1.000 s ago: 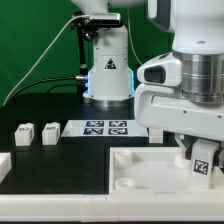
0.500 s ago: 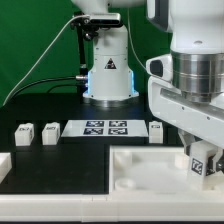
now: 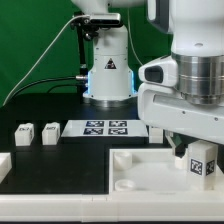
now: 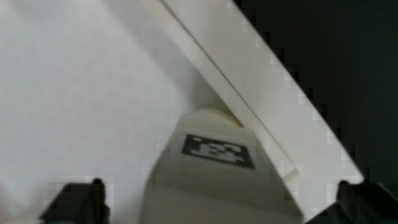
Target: Assemble one leg
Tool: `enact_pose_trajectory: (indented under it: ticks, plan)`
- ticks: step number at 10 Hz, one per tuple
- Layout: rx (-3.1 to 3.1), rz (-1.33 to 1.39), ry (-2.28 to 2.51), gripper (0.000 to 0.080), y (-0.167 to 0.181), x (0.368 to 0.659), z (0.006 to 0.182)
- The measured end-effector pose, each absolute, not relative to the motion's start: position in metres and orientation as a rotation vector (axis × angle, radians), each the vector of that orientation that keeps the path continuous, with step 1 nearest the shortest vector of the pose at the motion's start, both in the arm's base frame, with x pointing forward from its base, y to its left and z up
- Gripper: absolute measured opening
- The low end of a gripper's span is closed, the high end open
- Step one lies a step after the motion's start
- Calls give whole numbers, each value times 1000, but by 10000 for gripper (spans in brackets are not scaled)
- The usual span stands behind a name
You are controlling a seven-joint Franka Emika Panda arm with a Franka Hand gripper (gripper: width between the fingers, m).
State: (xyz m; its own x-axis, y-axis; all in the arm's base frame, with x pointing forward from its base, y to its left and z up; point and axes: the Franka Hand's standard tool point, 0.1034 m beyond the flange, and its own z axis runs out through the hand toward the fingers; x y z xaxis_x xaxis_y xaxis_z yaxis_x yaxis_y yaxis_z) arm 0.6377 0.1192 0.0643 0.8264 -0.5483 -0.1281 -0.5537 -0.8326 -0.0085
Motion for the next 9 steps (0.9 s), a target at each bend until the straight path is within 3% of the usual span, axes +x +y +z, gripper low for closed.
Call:
enact_pose_trajectory:
  ticks: [6, 9]
  plan:
    - [-3032, 197, -434, 649, 123, 636, 68]
    - [-2969, 182, -705, 649, 119, 636, 67]
